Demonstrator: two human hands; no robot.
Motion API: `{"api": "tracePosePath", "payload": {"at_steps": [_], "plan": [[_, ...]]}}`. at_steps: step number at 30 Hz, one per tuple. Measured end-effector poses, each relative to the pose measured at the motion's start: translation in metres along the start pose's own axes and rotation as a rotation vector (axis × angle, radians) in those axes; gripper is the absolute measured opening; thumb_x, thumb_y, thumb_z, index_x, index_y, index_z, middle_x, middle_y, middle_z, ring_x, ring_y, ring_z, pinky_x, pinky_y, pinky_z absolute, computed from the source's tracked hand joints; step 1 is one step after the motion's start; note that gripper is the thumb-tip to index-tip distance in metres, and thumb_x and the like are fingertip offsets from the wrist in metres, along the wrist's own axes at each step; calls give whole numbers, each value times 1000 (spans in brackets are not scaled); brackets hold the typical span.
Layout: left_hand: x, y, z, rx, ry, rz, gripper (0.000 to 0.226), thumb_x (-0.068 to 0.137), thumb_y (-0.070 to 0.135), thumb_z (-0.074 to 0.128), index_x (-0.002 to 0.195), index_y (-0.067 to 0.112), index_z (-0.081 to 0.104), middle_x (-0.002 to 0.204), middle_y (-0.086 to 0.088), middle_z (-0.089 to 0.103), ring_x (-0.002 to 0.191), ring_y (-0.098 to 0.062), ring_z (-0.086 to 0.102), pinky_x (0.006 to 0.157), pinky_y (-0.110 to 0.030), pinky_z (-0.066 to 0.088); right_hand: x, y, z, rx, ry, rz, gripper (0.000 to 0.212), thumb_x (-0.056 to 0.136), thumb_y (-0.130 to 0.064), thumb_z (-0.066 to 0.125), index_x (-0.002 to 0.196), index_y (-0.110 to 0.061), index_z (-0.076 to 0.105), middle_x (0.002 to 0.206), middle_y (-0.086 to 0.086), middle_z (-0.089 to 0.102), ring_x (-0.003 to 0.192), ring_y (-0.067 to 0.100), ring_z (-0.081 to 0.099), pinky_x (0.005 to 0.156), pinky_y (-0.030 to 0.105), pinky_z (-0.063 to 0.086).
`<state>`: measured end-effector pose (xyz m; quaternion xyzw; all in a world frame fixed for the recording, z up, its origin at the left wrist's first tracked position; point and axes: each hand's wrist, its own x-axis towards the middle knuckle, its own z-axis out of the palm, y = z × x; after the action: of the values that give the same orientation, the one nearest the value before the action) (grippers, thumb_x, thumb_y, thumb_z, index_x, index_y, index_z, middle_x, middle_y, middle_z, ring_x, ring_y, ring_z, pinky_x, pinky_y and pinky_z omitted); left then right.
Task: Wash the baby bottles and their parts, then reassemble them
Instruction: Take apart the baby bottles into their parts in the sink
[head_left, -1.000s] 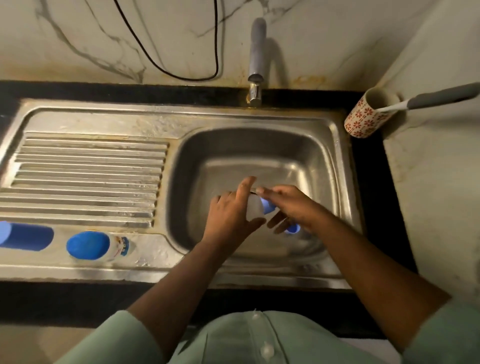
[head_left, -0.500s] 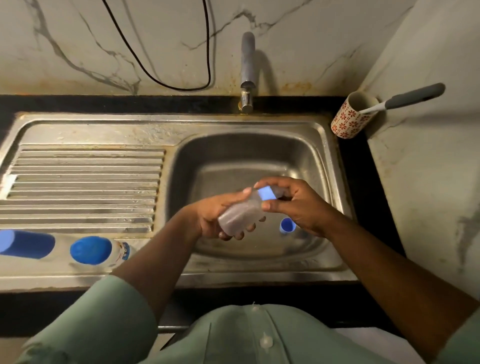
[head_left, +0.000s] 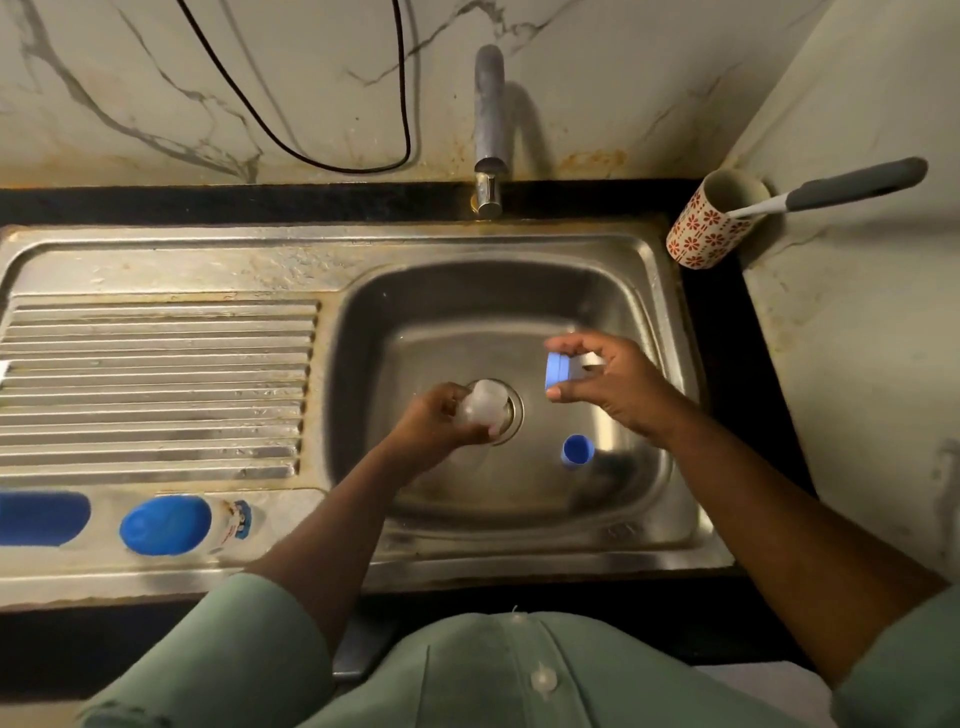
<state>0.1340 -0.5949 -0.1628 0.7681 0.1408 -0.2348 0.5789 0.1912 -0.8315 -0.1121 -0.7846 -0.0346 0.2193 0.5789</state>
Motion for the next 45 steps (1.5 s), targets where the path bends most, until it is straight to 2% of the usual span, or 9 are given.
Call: {"api": "tracePosePath", "payload": {"at_steps": [9,17,20,22,25,28,34,38,45], "plan": [[28,-54,0,745,27,-122,54,84,5,62,126,31,40,123,-8,55,97,-33,62,80,-41,56,1,48,28,-151,80,159,41,68,-22,85,102,-35,65,99,-16,64,93,-1,60,82,16,47],[30,-73,-10,877,-30,-265,60,88,11,64,139,33,42,138,-9,51,118,-34,58,96,-46,52,4,62,45,-135,150,157,38,66,-21,87,96,-31,67,96,-15,65,91,6,63,77,20,49],[26,-62,-11,917,-78,-281,83,84,25,76,151,34,29,156,-13,29,141,-39,34,109,-53,40,-2,58,49,-116,191,145,39,65,-23,88,95,-35,66,95,-12,65,91,14,65,73,25,51],[19,-45,-10,990,123,-127,85,83,40,77,153,31,30,159,-15,24,144,-39,27,111,-52,35,-8,50,51,-90,199,140,41,64,-24,88,96,-37,65,92,-12,66,87,17,65,69,28,53],[2,-9,1,538,399,136,45,89,48,70,126,25,58,123,-8,62,101,-25,64,84,-36,52,-17,34,54,-62,199,73,40,63,-23,89,92,-36,64,90,-10,67,84,10,63,69,26,53],[-13,24,18,-203,-30,-91,49,89,69,54,112,26,60,99,-9,72,66,-23,70,52,-29,53,-26,19,58,-59,192,7,33,62,-24,89,82,-33,64,81,-15,67,77,2,61,68,18,51],[-25,34,42,-309,-4,29,42,103,33,41,93,-3,58,63,-7,59,45,-18,49,39,-24,34,-49,4,55,98,126,-86,37,69,4,80,91,-25,72,91,-5,73,89,12,69,83,27,55],[-32,39,49,-404,-80,-24,40,96,30,32,74,6,55,59,-10,50,44,-15,33,41,-21,25,-59,-3,51,49,165,-169,30,72,8,76,84,-19,73,73,-13,71,70,1,67,68,13,50],[-46,53,56,-427,-123,-33,25,97,20,32,86,4,50,69,-19,51,42,-14,27,42,-20,22,-68,-22,43,-49,62,-215,10,72,13,70,71,5,65,64,10,63,57,16,62,52,21,49]]}}
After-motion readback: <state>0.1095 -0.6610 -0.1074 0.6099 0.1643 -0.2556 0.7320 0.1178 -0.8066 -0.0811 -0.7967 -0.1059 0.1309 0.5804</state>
